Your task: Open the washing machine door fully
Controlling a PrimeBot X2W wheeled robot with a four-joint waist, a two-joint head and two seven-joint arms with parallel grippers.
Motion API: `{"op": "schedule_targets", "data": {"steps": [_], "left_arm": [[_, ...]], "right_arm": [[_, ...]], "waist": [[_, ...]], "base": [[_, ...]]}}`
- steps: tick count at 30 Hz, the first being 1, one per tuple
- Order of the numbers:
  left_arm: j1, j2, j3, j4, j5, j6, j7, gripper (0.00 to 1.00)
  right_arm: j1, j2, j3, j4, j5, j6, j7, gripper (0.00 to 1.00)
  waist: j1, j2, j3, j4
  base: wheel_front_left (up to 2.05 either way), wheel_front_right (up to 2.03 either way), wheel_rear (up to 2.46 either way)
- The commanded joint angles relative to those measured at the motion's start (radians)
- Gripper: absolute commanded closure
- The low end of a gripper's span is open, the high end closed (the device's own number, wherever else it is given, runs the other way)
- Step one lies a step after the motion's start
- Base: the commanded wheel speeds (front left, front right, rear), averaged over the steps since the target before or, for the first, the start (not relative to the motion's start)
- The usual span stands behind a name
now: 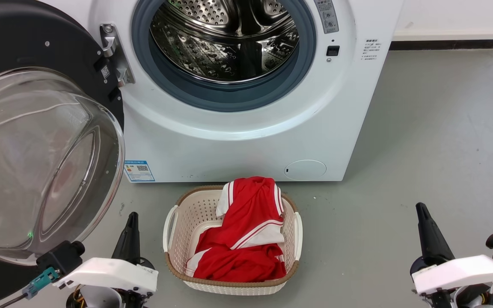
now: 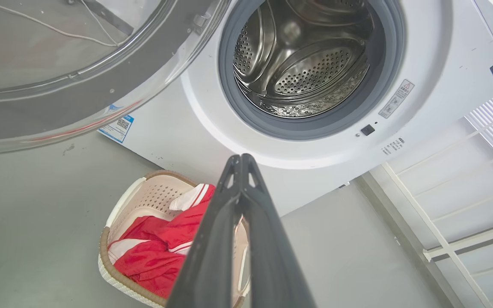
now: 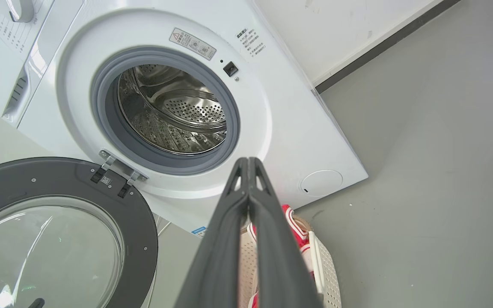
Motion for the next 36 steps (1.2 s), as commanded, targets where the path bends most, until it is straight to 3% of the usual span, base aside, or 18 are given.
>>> {"op": "schedule_targets", "data": {"steps": [1, 36], "left_arm": [[-0.030, 0.002, 0.012, -0.009, -0.030, -0.008, 0.007, 1.00], [-0.046, -0.034, 0.101, 0.025, -0.421, -0.075, 0.115, 1.00]], "right_arm": [[-0.027, -0.009, -0.003, -0.006, 0.037, 0.000, 0.004, 1.00], [-0.065, -0.013, -0.031, 0.045, 0.478, 0.000, 0.084, 1.00]], "waist": [[0.0000, 0.0000, 0.000, 0.000], [0.0000, 0.0000, -0.015, 0.004]], "base": [[0.00, 0.00, 0.00], [0.00, 0.00, 0.00]]}}
